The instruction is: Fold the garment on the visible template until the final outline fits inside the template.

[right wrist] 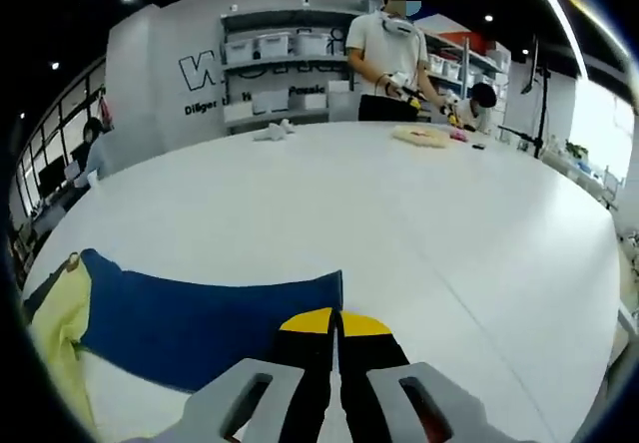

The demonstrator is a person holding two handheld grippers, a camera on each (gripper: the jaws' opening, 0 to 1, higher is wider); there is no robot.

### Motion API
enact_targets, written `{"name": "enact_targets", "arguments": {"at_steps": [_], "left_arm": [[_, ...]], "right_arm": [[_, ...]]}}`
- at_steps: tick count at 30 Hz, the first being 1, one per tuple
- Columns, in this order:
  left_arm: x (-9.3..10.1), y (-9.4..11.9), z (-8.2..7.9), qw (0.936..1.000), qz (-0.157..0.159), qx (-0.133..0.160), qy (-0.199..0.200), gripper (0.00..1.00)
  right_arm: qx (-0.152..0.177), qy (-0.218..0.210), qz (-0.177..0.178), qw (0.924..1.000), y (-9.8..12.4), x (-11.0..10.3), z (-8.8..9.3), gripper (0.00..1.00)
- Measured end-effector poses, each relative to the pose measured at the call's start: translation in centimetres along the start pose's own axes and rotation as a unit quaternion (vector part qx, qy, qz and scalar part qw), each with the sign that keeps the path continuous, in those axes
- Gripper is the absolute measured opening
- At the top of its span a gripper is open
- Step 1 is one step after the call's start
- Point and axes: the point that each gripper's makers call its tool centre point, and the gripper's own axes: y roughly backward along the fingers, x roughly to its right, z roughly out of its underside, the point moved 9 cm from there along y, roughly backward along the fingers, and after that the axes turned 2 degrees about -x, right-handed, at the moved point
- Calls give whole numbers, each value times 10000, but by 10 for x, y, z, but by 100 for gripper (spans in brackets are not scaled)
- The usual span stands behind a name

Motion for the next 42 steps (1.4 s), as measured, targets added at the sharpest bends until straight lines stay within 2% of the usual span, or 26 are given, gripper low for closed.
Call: {"name": "enact_targets", "arguments": {"at_steps": [16,21,24,30,37,41,42], "left_arm": [[9,-4,-8,9998,26,-59,-176,28],[12,-7,-10,9997,46,-74,-210,28],[16,-8,-11,9997,69,-83,-235,28],[17,-11,-16,9996,109,-52,-261,28],[22,-16,-14,9995,246,-94,-196,28],[28,-17,-9,9988,416,-192,-141,28],[29,-18,-8,9986,476,-222,-107,28]], "right_arm": [[66,138,60,9999,-41,11,-20,0],[50,114,85,9999,-46,13,-25,0],[-43,154,25,9999,-65,24,-21,0],[-171,125,61,9998,-82,39,-12,0],[-154,42,7,9999,-77,47,-4,0],[-140,150,-200,9996,-67,40,3,0],[-110,220,-267,9993,-48,25,5,0]]}}
